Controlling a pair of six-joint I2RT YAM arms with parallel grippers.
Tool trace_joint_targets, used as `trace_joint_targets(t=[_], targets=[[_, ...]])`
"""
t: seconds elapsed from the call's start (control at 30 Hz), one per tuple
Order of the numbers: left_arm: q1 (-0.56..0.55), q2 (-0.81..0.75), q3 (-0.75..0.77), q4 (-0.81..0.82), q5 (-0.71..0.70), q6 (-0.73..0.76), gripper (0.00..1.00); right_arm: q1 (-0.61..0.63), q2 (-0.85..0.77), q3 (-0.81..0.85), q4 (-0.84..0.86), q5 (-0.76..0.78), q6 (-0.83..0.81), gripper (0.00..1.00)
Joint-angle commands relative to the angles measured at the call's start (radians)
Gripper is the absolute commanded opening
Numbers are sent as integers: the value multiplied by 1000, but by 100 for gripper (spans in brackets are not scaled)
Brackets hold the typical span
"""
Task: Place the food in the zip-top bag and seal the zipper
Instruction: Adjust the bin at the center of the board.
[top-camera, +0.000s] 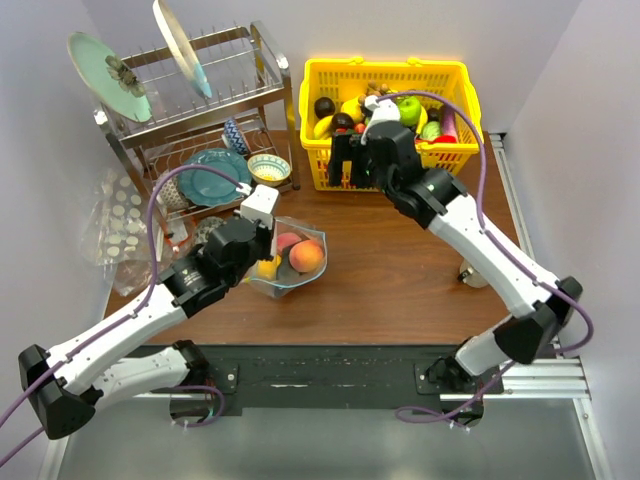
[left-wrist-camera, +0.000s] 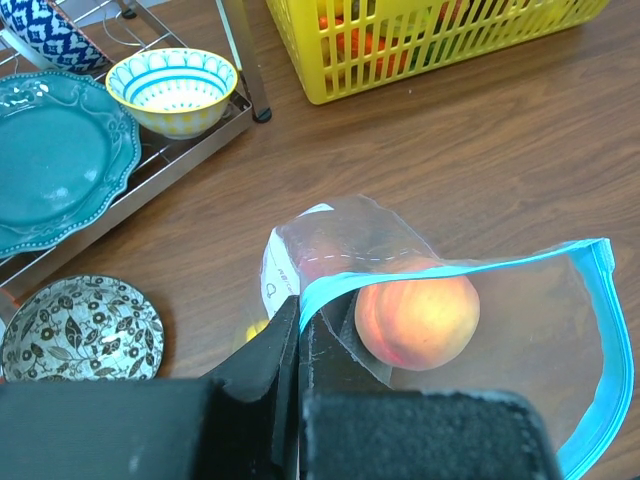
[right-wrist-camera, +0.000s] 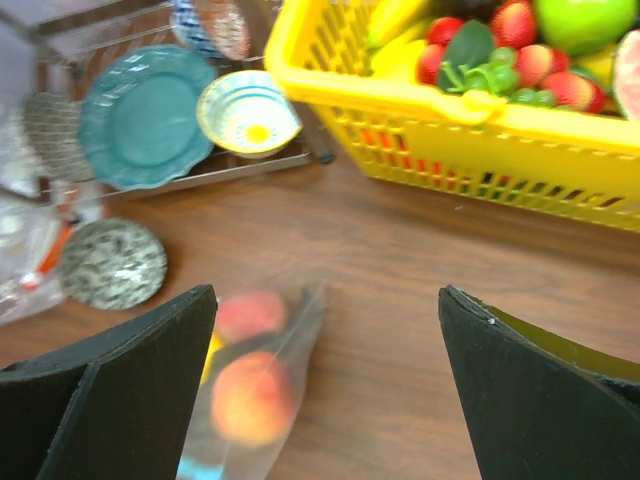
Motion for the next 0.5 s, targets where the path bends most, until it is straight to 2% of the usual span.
trace_joint_targets(t=[0.0, 0.13, 0.47], targets=[[5, -7, -5, 60, -5, 8, 0, -59, 104, 132, -32, 44, -45, 88], [5, -4, -12, 60, -22, 7, 0, -183, 236, 282, -89, -98, -4, 72], [5, -6, -16, 59, -54, 5, 0, -260, 430, 505, -110, -42, -51, 72]])
